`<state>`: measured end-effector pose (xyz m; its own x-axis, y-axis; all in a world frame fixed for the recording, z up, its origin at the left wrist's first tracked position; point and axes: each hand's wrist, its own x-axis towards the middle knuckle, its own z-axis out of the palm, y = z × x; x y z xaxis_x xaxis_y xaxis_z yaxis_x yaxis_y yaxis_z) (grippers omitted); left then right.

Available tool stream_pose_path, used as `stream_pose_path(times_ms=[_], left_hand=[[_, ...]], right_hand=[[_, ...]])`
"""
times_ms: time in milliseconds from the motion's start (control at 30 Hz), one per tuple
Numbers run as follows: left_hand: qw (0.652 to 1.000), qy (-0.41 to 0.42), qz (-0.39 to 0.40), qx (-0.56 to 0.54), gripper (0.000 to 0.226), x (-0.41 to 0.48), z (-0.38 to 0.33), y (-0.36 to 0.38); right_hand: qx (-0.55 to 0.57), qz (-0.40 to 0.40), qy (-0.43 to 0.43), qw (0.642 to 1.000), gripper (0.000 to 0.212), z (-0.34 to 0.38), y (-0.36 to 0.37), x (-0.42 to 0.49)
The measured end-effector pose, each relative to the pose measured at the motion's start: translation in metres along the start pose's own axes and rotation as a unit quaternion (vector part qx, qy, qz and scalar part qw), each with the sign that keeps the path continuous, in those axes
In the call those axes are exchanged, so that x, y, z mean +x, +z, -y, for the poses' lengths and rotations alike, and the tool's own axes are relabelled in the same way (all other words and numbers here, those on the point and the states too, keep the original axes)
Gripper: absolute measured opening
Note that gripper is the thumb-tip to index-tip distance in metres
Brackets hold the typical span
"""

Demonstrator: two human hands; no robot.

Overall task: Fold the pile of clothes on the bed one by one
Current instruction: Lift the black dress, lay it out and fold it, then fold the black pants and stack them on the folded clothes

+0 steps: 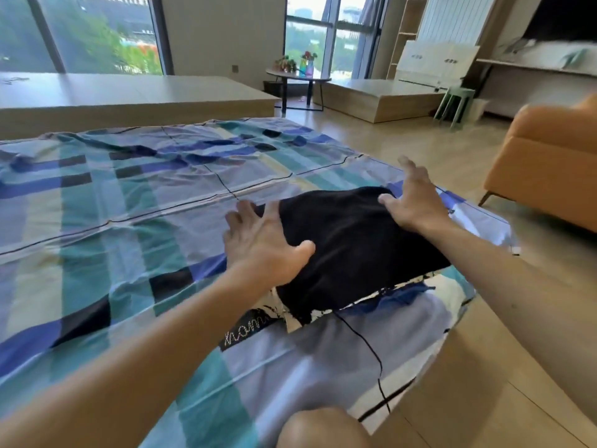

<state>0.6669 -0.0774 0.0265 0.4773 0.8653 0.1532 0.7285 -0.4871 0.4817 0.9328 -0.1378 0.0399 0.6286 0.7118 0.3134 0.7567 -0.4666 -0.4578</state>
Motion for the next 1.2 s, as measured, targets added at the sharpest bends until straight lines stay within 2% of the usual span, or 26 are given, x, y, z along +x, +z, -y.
stream_pose_path(times_ms=[33,67,133,200,267,467,567,633,733,800,967,1200], left_hand=[[0.997,0.068,-0.044,-0.003,0.085,0.005,-0.009,-0.005],[0.99,0.128,-0.053,-0.013,0.089,0.013,-0.019,-0.006],[0.981,0.191,0.016,0.006,0.105,0.029,-0.032,0.002],[0.972,0.189,0.118,0.071,0.123,0.041,-0.028,0.022],[0.964,0.165,0.181,0.106,0.135,0.046,-0.011,0.046],[0.974,0.143,0.159,0.068,0.145,0.034,0.013,0.078],[0.974,0.156,0.16,0.049,0.139,0.033,0.012,0.056],[0.975,0.17,0.143,0.021,0.127,0.024,0.019,0.032],[0.981,0.164,0.085,-0.057,0.104,0.001,0.049,-0.011],[0.984,0.153,0.05,-0.073,0.095,-0.02,0.079,-0.04],[0.992,0.098,-0.04,-0.065,0.079,-0.084,0.151,-0.117],[0.994,-0.004,-0.101,-0.032,0.061,-0.171,0.248,-0.197]], right_hand=[[0.028,0.011,-0.059,0.998,0.079,0.01,0.001,-0.003],[0.034,0.05,-0.105,0.993,0.076,0.018,0.003,-0.006],[-0.018,0.147,-0.134,0.98,0.076,0.018,0.014,-0.006],[-0.066,0.21,-0.112,0.969,0.085,0.003,0.026,-0.008],[-0.063,0.226,-0.079,0.969,0.099,-0.017,0.036,-0.014],[-0.069,0.208,-0.075,0.973,0.098,-0.027,0.051,-0.027],[-0.078,0.226,-0.067,0.969,0.099,-0.02,0.041,-0.025],[-0.069,0.223,-0.064,0.97,0.091,-0.006,0.029,-0.024],[0.017,0.134,-0.101,0.986,0.076,0.039,0.017,-0.035],[0.094,0.111,-0.138,0.98,0.075,0.079,0.019,-0.052],[0.274,0.177,-0.215,0.921,0.075,0.186,0.053,-0.1],[0.377,0.253,-0.275,0.848,0.062,0.312,0.114,-0.18]])
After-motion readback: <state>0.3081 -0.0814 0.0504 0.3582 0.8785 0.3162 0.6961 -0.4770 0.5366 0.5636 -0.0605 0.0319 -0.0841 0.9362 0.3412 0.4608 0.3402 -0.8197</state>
